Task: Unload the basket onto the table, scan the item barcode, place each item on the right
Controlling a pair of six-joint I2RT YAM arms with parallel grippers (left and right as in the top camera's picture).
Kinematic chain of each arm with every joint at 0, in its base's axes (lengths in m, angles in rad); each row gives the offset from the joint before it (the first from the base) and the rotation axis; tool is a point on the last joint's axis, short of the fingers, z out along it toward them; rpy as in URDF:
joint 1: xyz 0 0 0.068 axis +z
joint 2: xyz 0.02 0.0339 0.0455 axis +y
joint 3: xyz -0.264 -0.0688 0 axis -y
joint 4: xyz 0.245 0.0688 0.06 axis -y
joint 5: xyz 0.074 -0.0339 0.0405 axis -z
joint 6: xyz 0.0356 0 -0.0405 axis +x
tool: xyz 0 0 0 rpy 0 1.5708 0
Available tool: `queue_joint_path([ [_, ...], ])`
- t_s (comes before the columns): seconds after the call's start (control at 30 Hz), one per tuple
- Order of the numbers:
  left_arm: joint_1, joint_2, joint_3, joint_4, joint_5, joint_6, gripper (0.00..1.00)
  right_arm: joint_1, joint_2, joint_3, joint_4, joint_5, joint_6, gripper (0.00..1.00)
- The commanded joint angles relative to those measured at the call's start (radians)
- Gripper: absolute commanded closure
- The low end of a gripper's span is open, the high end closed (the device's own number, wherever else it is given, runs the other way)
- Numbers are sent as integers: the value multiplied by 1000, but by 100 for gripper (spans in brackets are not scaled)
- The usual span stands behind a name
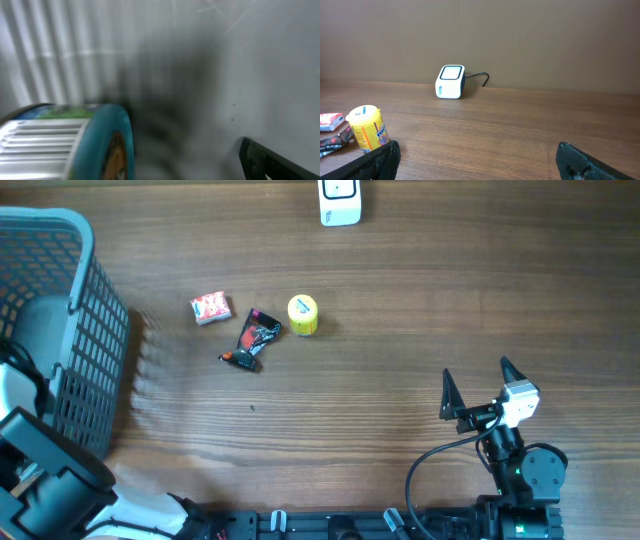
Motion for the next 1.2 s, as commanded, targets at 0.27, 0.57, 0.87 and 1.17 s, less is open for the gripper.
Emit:
queue_joint_path([
  [0.27,-3,-19,-77,49,46,7,0,4,-2,-1,6,-12,-4,0],
  [0.57,-3,-182,-77,67,46,8,0,4,-2,-1,6,-12,-5,0],
  [0.87,-3,-242,-77,49,45,11,1,4,-2,-1,6,-12,-5,0],
  [1.17,-3,-242,-77,7,25,10,0,4,-3,-1,6,-12,-5,0],
])
